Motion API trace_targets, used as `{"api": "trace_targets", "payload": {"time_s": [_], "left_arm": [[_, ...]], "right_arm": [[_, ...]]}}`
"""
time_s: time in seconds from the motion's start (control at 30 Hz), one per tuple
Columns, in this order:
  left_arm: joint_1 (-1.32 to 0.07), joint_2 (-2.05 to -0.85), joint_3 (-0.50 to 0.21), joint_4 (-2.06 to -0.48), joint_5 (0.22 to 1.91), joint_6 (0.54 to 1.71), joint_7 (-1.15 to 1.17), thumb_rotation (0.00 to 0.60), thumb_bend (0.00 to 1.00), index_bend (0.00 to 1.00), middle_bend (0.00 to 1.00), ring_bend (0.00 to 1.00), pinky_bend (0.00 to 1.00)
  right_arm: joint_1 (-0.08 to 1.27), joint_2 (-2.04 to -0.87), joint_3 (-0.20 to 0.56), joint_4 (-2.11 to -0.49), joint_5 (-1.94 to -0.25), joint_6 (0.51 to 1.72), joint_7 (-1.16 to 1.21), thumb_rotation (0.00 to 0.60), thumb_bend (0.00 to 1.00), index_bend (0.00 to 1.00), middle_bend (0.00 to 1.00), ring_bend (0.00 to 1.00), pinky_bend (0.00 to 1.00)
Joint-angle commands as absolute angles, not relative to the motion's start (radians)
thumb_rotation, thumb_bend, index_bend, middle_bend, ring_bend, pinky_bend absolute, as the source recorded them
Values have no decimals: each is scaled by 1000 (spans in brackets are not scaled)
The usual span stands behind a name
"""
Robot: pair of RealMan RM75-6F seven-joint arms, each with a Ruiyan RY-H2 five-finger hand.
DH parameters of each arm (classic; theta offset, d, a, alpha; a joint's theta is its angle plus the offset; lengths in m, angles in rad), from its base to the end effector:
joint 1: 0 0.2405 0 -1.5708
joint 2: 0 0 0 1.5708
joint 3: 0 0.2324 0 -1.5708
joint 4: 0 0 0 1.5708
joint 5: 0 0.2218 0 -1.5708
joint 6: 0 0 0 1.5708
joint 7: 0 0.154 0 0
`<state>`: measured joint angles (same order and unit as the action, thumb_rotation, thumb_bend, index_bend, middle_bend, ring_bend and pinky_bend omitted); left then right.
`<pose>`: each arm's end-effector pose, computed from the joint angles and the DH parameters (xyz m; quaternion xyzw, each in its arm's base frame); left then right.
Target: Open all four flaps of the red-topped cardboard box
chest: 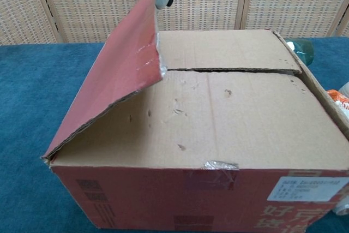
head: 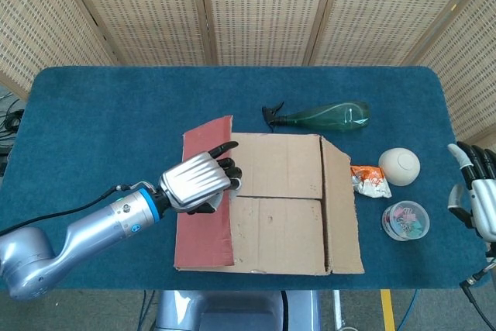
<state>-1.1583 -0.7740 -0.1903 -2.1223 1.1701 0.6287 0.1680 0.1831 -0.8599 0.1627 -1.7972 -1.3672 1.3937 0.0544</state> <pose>0.0229 0.2998 0.0943 -0.8832 -0.2086 -0.3380 0.2494 -0.2623 -0.2387 0.2069 0.5765 -0.3728 0.4117 0.5993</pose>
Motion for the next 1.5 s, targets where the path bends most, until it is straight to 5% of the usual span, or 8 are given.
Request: {"api": "trace_targets", "payload": {"time_s": [0.03, 0.73, 1.23, 1.33, 1.5], "left_arm": [[-1104, -730, -192, -2145, 1238, 654, 111, 414, 986, 469, 342, 268, 0], [-804, -541, -115, -2094, 1708, 911, -280, 415, 972, 469, 342, 268, 0], [-638, -460, -36, -1991, 1841, 1102, -418, 415, 946, 469, 342, 268, 0], [-620, -457, -31, -1977, 1842, 1123, -428, 415, 850, 462, 340, 265, 0], [-611, -499, -42, -1982, 1818, 1106, -366, 415, 499, 319, 253, 259, 0]], "right_arm": [[185, -858, 165, -1802, -1368, 1393, 52, 600, 827, 49, 69, 0, 34], [210, -857, 174, -1843, -1374, 1374, -2, 600, 827, 49, 69, 0, 34], [223, -856, 176, -1860, -1374, 1361, -25, 600, 827, 49, 69, 0, 34], [224, -857, 176, -1861, -1375, 1360, -27, 600, 827, 49, 69, 0, 34], [221, -863, 171, -1859, -1377, 1362, -23, 600, 827, 49, 69, 0, 34]]}}
